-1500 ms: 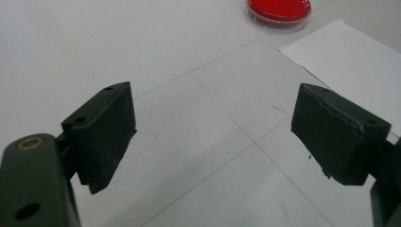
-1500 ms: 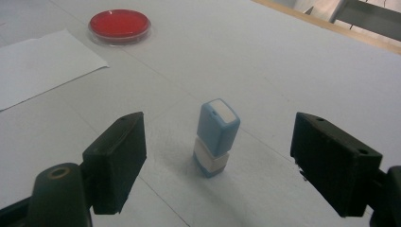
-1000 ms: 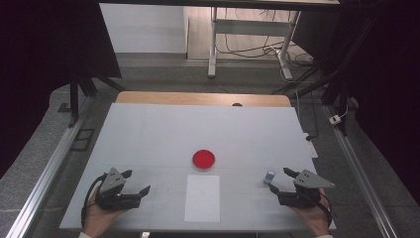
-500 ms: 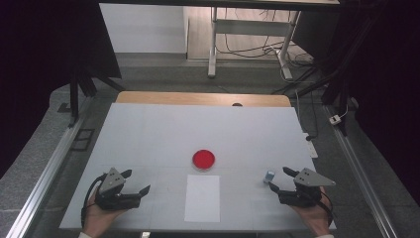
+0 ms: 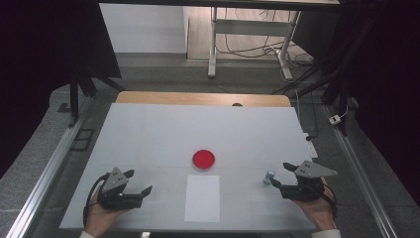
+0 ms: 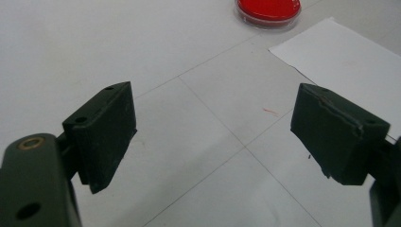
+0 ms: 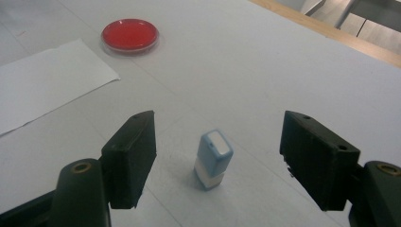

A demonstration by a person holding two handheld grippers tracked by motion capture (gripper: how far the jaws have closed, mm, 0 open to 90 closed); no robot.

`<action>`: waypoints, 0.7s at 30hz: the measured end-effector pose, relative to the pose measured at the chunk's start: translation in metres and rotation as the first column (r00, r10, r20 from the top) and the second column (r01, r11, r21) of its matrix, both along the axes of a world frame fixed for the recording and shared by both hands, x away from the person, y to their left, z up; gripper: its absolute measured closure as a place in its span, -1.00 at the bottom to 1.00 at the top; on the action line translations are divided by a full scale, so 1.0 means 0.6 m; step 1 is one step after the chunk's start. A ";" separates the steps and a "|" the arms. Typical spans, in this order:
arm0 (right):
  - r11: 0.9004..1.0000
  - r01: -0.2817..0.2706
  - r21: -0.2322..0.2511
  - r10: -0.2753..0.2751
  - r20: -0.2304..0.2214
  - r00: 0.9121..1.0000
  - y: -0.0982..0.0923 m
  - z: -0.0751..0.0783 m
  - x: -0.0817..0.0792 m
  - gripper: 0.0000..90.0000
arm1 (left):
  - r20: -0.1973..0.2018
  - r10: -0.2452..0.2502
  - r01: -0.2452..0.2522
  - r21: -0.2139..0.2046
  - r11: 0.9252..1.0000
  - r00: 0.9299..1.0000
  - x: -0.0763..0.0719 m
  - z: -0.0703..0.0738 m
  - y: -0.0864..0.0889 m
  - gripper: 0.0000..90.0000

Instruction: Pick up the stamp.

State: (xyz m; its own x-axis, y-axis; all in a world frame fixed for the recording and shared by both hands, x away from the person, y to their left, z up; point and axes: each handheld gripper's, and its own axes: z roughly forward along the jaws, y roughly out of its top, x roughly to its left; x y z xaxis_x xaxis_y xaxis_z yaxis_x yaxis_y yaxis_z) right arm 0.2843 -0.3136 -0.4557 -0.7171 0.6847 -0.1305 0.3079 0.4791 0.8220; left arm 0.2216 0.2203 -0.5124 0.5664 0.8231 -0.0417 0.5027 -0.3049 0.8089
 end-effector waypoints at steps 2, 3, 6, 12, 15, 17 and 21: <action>1.000 -0.008 -0.010 0.008 -0.003 1.000 0.004 0.011 0.008 -0.38 | 0.000 -0.002 0.002 0.002 1.000 1.000 0.001 0.000 0.000 -0.66; 1.000 -0.008 -0.010 0.008 -0.003 1.000 0.004 0.011 0.008 -0.38 | 0.000 -0.003 0.003 0.002 1.000 1.000 0.001 0.000 -0.001 -0.66; 1.000 -0.015 -0.023 0.014 -0.017 1.000 0.008 0.025 0.019 -0.34 | 0.000 -0.002 0.002 0.002 1.000 1.000 0.002 0.000 -0.001 -0.66; 0.998 -0.024 -0.052 0.021 -0.043 0.999 0.017 0.038 0.036 -0.34 | 0.000 0.002 -0.002 -0.002 1.000 1.000 0.002 0.000 0.001 -0.66; 0.996 -0.042 -0.077 0.036 -0.077 0.996 0.020 0.044 0.050 -0.33 | -0.001 0.002 -0.002 -0.002 1.000 1.000 0.002 0.000 0.001 -0.66; 0.995 -0.044 -0.086 0.036 -0.090 0.995 0.020 0.044 0.054 -0.33 | -0.001 0.004 -0.004 -0.003 1.000 1.000 0.002 0.000 0.002 -0.66; 0.993 -0.061 -0.101 0.048 -0.126 0.991 0.013 0.035 0.065 -0.29 | -0.001 0.002 -0.002 -0.004 1.000 1.000 0.002 0.000 0.003 -0.66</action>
State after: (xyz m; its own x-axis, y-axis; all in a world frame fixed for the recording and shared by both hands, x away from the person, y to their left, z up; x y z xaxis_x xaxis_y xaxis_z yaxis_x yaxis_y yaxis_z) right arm 0.3235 -0.3058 -0.4349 -0.7679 0.6314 -0.1080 0.3744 0.5792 0.7241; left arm 0.2229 0.2221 -0.5122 0.5642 0.8243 -0.0455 0.5044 -0.3006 0.8094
